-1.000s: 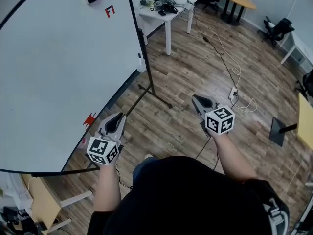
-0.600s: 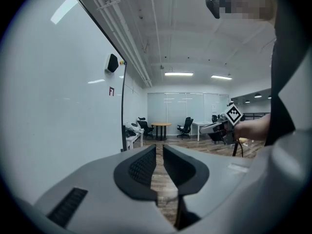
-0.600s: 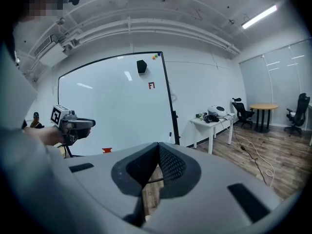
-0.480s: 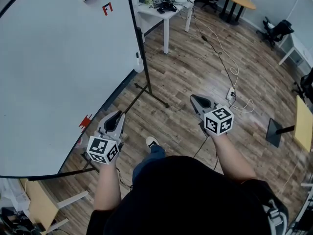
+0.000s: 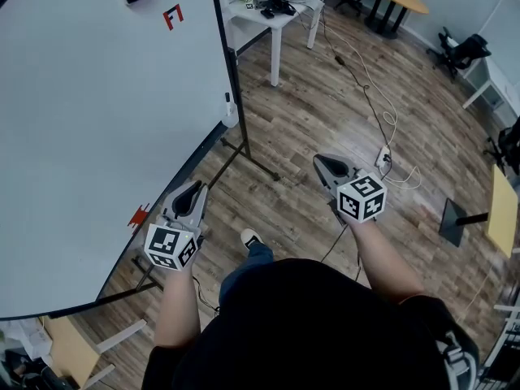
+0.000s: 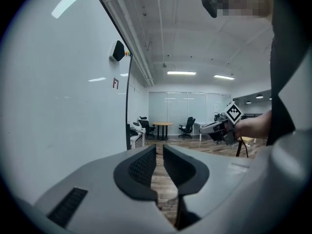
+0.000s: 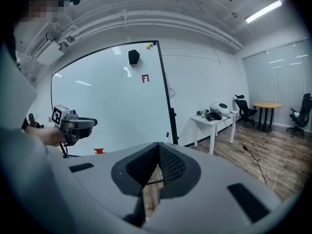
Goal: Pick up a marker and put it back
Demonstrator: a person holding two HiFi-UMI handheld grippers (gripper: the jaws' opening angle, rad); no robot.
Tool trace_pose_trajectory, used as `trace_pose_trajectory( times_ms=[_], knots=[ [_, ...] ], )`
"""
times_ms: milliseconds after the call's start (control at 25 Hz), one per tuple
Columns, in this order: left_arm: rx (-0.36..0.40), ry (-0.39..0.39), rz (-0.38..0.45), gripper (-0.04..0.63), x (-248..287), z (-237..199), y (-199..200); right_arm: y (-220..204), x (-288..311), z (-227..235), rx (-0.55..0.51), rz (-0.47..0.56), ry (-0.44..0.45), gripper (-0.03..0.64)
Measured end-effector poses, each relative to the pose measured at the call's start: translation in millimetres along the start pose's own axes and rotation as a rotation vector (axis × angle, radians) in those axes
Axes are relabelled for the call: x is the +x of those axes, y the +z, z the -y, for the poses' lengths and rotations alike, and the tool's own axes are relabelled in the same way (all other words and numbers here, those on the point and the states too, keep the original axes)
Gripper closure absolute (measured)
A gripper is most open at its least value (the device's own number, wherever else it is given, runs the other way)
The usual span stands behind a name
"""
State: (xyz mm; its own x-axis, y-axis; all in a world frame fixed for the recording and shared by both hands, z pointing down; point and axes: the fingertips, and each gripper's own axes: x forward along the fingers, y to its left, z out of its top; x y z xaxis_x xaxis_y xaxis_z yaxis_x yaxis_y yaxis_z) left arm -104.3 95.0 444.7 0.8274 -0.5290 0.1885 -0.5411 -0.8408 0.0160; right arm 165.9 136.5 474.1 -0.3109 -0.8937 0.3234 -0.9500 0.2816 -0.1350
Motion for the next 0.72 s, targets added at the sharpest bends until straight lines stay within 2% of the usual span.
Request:
trace_pose_trajectory(
  times_ms=[200,520,720],
  knots=[
    [-0.005,0.01,-0.006,0.541,21,-29,-1,12,35,13,-0.007,0.015,-0.011,0.621],
    [-0.019,0.028,-0.022,0.541,44,-84,-2,30,101,15,-0.019,-0.007,0.031,0.621],
    [-0.008,0.013,-0.021,0.541,62,-110,0,38,142,20,-0.018,-0.019,0.045,0.621]
  ],
)
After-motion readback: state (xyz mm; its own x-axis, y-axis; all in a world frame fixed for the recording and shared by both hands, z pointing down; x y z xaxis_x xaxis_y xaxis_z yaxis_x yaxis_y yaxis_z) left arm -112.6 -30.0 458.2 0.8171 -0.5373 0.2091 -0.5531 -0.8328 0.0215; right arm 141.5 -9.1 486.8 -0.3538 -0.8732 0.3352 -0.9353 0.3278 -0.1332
